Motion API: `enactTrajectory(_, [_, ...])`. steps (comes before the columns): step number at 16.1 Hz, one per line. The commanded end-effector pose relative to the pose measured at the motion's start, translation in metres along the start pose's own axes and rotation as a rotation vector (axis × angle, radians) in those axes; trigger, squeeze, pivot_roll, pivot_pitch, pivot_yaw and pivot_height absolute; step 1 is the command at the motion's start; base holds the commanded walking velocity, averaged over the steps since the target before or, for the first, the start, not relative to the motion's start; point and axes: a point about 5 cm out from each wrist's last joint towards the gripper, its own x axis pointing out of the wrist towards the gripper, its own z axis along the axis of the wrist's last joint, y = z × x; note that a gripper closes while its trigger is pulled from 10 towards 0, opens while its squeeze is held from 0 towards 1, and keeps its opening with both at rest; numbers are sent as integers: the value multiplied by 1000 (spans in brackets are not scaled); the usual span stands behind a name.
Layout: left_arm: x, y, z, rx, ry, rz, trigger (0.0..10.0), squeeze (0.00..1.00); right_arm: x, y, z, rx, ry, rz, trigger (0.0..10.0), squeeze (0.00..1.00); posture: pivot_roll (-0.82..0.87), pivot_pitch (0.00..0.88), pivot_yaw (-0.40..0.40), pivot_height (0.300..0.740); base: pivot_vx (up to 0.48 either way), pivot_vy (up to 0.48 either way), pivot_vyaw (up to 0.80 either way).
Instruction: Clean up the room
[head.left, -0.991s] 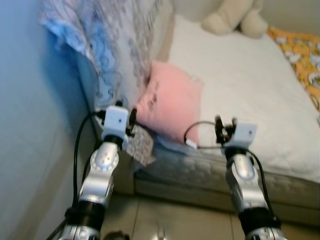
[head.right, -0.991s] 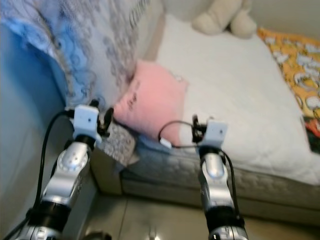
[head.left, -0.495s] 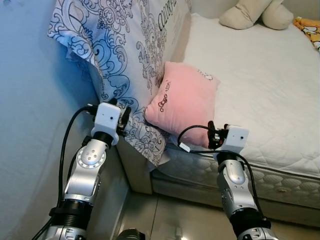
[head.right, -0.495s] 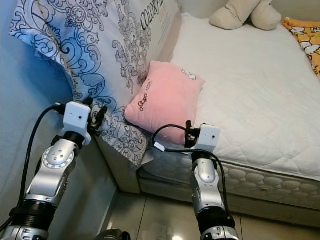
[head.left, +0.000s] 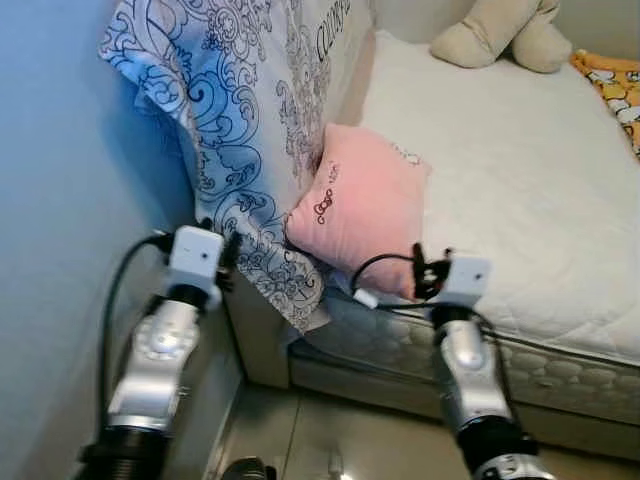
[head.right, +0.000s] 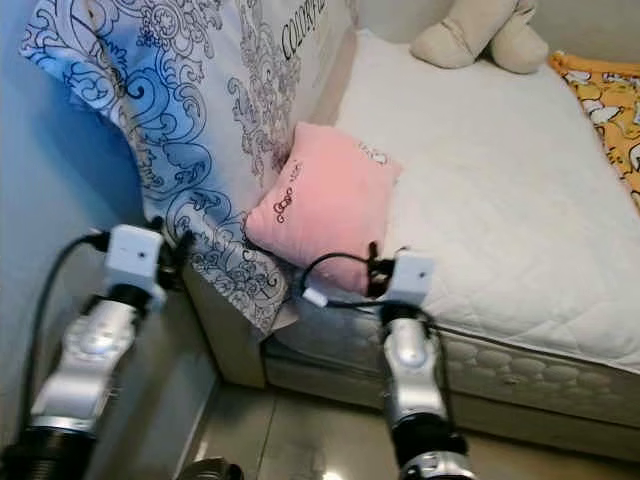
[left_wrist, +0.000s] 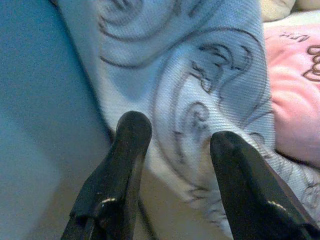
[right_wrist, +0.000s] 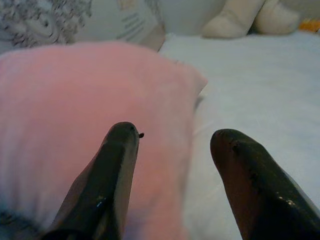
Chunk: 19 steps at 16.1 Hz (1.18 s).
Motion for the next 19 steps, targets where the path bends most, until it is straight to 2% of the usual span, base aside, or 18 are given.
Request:
enactTrajectory(1, [-2,3,3,35,-3,-25,10000,0,0,4,0,4,-10,0,10000,0,279,0,9,740,0,0,0])
enactTrajectory(3, [-1,5,8,17,-13,-11,10000,0,-1,7,-2,11,-3,4,10000,0,287,0,7,740,0,0,0])
enactTrajectory(4, [1,6,7,-99,4,36,10000,0,0,9,-2,13,0,15,10000,0,293,0,-3,740,0,0,0])
enactTrajectory(5, [2,5,0,-327,59,97,10000,0,3,9,1,10,-8,26,10000,0,294,0,-16,740,0,0,0])
enactTrajectory(6, [1,2,-5,-471,93,126,10000,0,6,8,5,5,-18,32,10000,0,292,0,-31,740,0,0,0])
enactTrajectory(9, [2,-7,-8,-455,96,117,10000,0,10,6,11,-47,-30,70,10000,0,279,0,-82,740,0,0,0])
enactTrajectory(12, [6,-19,-2,-302,62,55,10000,0,13,-2,13,-78,-24,89,10000,0,267,0,-108,740,0,0,0])
enactTrajectory(14, [6,-22,0,-296,50,36,10000,0,14,-2,13,-76,-21,85,10000,0,262,0,-107,740,0,0,0])
enactTrajectory(16, [3,-22,3,-339,17,23,10000,0,15,1,14,-71,-23,88,10000,0,260,0,-107,740,0,0,0])
enactTrajectory(17, [-1,-23,9,-350,-39,-4,10000,0,15,2,14,-70,-22,93,10000,0,258,0,-108,740,0,-480,0])
enactTrajectory(19, [-4,-26,13,-345,-68,-24,10000,0,15,-1,14,-72,-19,93,10000,0,255,0,-111,740,0,-480,0])
